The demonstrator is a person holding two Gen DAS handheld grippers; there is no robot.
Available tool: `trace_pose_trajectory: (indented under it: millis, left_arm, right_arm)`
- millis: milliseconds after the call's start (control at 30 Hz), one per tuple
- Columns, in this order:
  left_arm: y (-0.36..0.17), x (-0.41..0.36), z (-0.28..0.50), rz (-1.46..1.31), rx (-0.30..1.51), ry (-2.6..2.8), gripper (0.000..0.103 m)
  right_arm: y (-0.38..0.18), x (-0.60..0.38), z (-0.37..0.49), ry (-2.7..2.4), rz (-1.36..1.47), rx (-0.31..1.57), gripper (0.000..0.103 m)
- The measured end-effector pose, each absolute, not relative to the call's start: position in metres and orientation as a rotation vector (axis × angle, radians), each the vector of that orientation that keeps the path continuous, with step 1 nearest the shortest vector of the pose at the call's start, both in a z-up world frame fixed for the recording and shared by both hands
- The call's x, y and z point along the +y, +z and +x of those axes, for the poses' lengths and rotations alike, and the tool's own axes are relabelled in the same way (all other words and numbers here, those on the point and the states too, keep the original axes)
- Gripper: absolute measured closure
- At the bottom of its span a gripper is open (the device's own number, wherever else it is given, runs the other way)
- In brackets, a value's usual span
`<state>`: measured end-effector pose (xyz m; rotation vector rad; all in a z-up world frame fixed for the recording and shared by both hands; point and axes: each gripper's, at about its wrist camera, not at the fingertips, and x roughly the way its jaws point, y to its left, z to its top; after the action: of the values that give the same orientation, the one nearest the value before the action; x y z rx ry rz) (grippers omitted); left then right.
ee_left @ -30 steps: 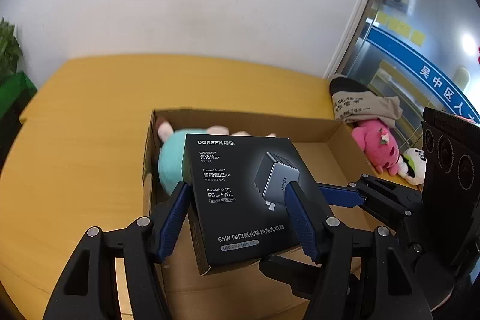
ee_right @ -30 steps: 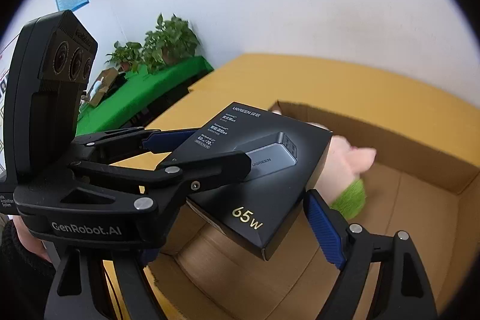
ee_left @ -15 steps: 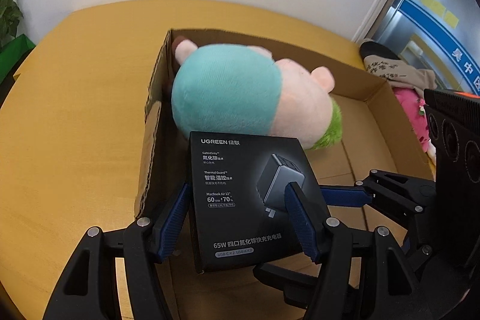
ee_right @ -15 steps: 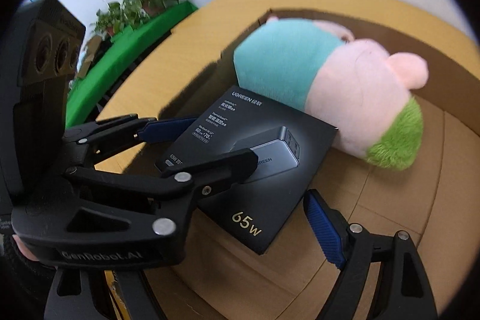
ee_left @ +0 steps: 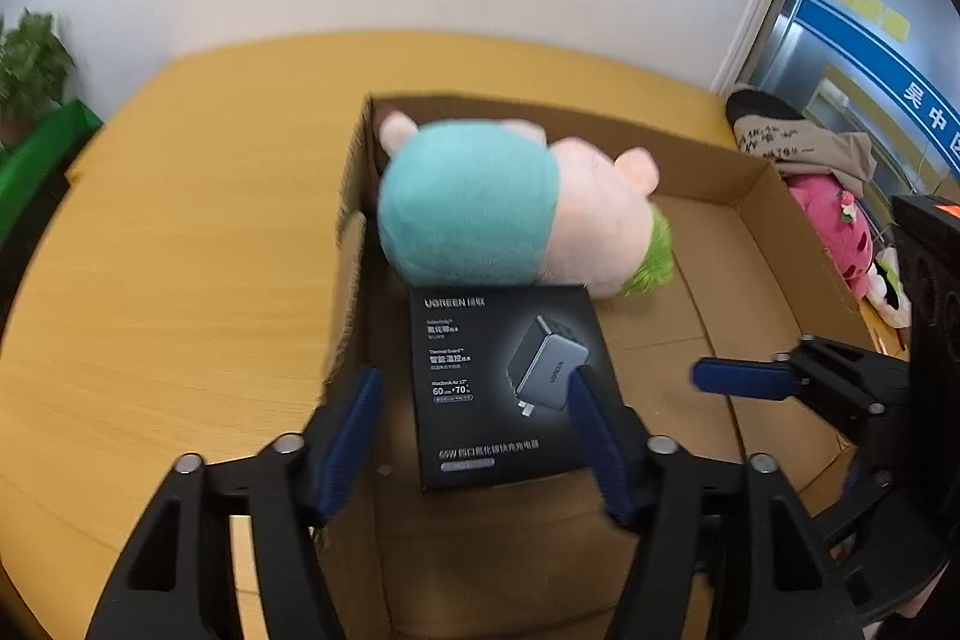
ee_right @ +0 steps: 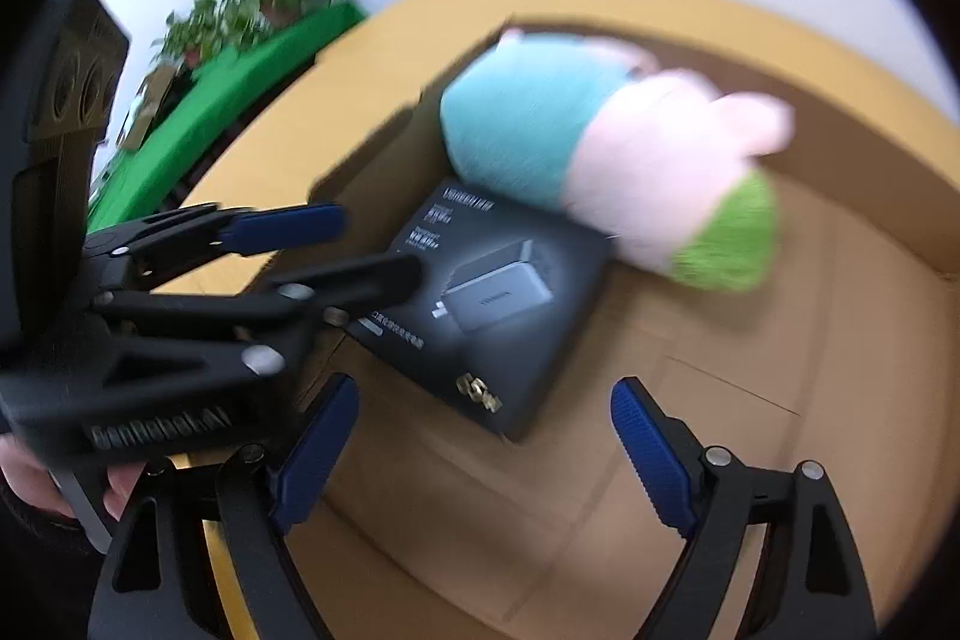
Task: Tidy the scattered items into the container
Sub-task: 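Lower the charger box into the box and open the right gripper, then withdraw the right gripper and move toward the white phone case frame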
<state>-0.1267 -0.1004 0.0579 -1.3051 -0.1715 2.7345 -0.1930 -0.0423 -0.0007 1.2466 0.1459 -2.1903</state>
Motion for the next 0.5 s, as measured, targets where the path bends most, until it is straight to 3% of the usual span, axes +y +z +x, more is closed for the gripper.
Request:
trace_pose_trajectory:
  millis: [100,167,233,500]
  left_arm:
    - [0.079,-0.095,-0.093,-1.161,-0.114,2.856,0.005]
    - [0.091,-0.085,-0.068,-1.060,-0.039,2.937,0.000]
    - [0.097,-0.072,-0.048,-1.003,0.013,2.974,0.000]
    - [0.102,-0.031,-0.005,-0.948,-0.067,2.925,0.000]
  right_arm:
    - [0.024,-0.011,-0.157,-2.360,1.105,0.155,0.010]
    - [0.037,0.016,-0.127,-2.450,1.016,0.161,0.007]
    - [0.045,0.037,-0.102,-2.533,0.959,0.189,0.002]
    - [0.058,0.092,-0.065,-2.634,0.944,0.155,0.001]
